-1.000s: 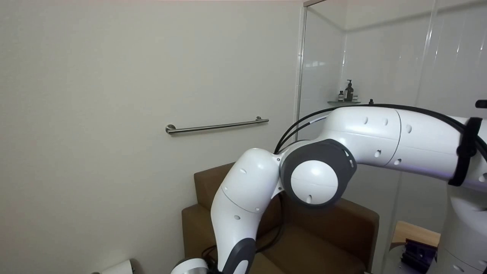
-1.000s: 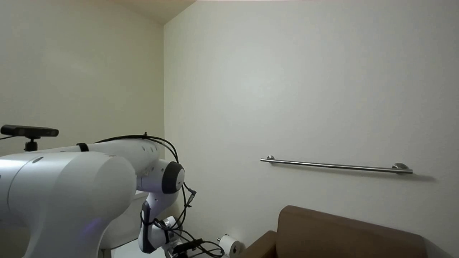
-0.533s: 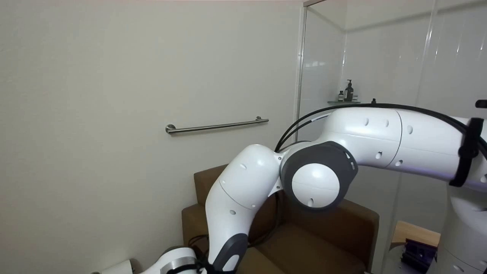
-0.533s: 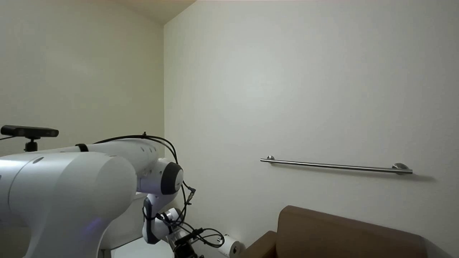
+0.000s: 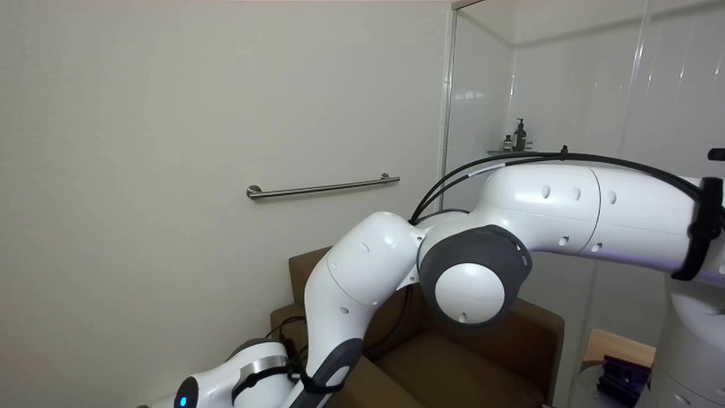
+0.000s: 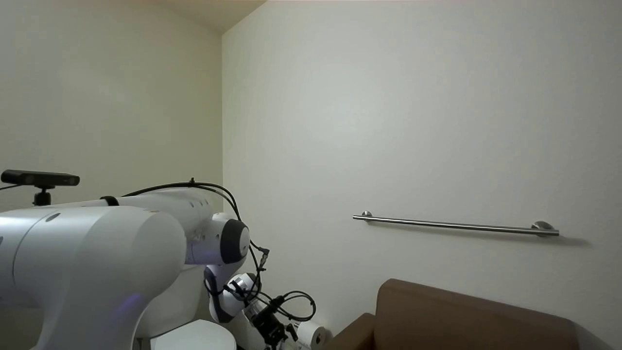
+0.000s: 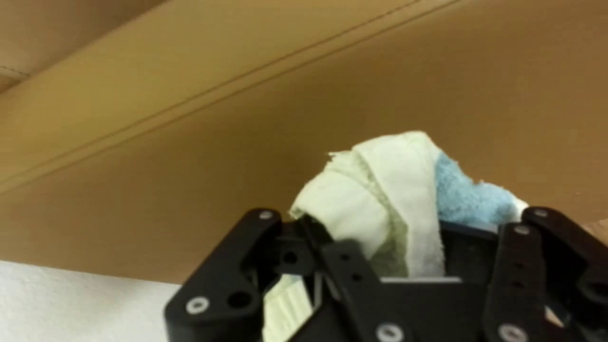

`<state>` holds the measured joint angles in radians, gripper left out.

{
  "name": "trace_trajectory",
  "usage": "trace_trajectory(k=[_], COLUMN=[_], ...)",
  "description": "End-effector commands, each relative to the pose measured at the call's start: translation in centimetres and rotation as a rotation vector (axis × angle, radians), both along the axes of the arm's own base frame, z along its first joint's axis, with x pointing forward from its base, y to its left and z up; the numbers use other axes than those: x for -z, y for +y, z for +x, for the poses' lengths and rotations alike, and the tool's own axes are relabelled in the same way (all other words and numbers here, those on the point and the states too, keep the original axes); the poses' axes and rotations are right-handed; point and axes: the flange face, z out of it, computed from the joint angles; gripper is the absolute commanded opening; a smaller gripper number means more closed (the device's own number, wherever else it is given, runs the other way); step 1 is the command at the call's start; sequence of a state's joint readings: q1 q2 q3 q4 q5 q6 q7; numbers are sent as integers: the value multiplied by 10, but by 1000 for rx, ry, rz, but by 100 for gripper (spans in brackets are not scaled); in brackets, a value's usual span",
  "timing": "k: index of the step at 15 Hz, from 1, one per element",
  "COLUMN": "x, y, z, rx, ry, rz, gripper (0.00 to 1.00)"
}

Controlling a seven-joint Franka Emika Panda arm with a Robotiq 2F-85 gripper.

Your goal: Use the cloth to wipe the side of the couch

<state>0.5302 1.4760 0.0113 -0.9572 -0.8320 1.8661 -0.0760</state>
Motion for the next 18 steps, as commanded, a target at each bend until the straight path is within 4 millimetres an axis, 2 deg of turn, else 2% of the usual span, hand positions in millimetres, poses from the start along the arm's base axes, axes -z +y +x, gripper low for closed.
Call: trace_trajectory(k=[1,4,6,8,12,18], x=[12,23,30,35,54,74], y=[-34,-64,-74,-74,-75,-55], z=[6,2,-7,-19,-53,-102], rx=[47,82,91,93,34,-18], ry=[-174,-289,-348,-385,-303,-161], rz=[-72,-173,-227,-275,-366,-420], gripper=[6,6,6,6,6,6])
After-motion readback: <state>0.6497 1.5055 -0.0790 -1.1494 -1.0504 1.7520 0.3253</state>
